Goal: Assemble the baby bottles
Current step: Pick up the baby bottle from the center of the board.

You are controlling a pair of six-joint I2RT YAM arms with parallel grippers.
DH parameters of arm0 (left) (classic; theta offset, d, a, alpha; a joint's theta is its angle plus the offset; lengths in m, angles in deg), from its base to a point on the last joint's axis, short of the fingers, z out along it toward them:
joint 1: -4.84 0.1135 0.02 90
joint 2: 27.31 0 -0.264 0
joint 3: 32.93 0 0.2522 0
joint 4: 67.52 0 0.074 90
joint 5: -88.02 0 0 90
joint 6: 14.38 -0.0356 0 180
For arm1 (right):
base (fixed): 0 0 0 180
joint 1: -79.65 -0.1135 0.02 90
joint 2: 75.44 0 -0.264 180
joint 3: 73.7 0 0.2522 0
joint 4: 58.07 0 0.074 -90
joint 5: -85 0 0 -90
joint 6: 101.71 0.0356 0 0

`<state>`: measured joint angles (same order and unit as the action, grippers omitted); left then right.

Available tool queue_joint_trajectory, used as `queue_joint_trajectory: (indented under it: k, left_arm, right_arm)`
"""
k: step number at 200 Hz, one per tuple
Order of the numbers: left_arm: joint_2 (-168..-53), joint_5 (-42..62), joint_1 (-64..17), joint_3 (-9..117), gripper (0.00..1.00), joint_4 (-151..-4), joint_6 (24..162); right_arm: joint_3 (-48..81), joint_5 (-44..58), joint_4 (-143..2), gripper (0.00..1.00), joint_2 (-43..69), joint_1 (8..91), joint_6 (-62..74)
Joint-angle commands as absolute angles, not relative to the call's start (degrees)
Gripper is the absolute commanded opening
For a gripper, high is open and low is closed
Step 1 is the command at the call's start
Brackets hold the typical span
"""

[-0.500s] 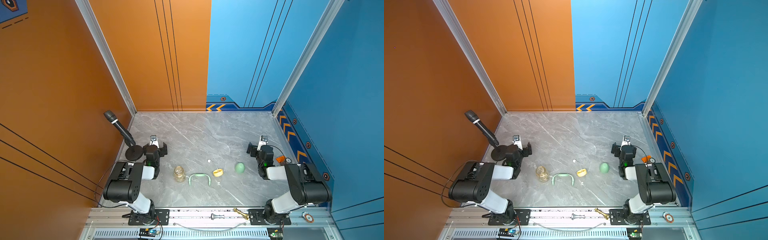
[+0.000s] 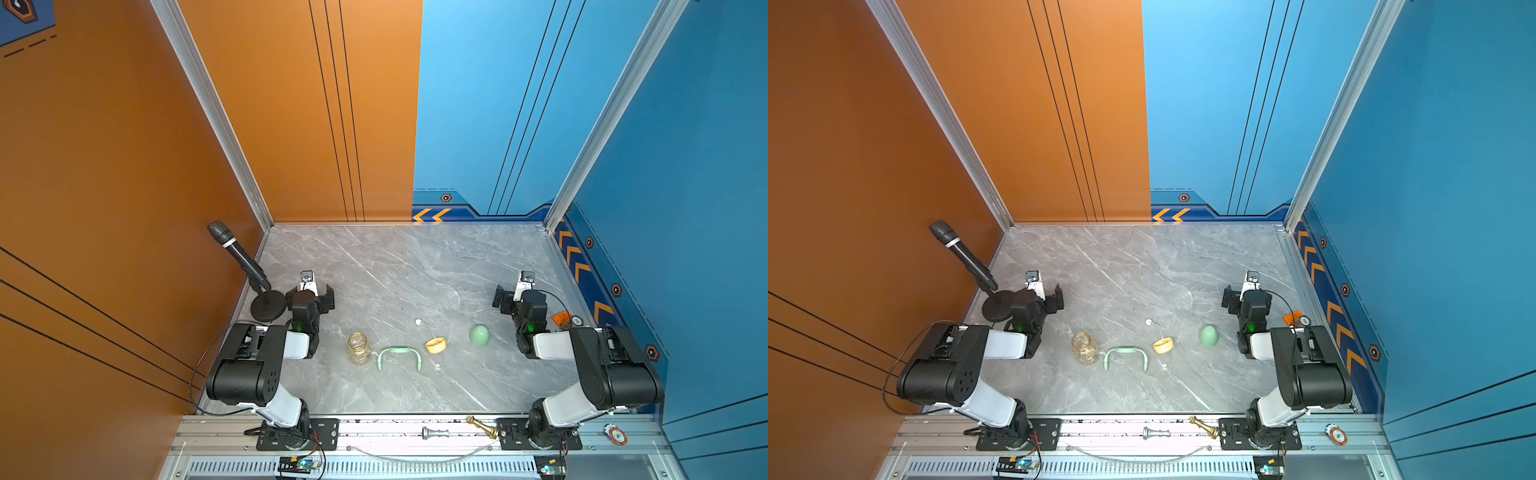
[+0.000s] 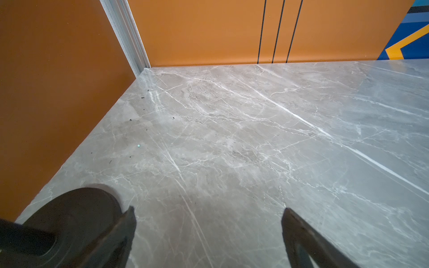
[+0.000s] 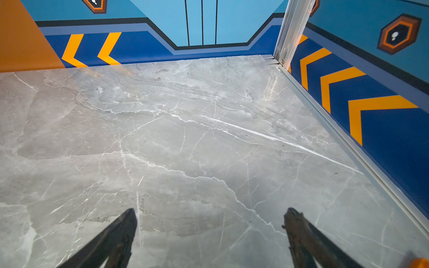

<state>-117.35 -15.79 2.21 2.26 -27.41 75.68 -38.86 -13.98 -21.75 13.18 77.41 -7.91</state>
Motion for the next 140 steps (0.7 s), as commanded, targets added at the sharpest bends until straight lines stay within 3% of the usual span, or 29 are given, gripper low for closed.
queue_joint_trajectory:
  k: [1, 140]
  left_arm:
    - [-116.7, -14.6, 2.5, 2.4, 0.97, -28.2, 76.0]
    - [-113.8, -14.6, 1.4, 1.2, 0.98, -27.2, 74.2]
  right_arm:
    - [-37.9, -13.3, -22.7, 1.00, 12.4, 77.8, -8.5]
    - [-37.2, -14.9, -24.8, 1.00, 8.9, 76.4, -9.6]
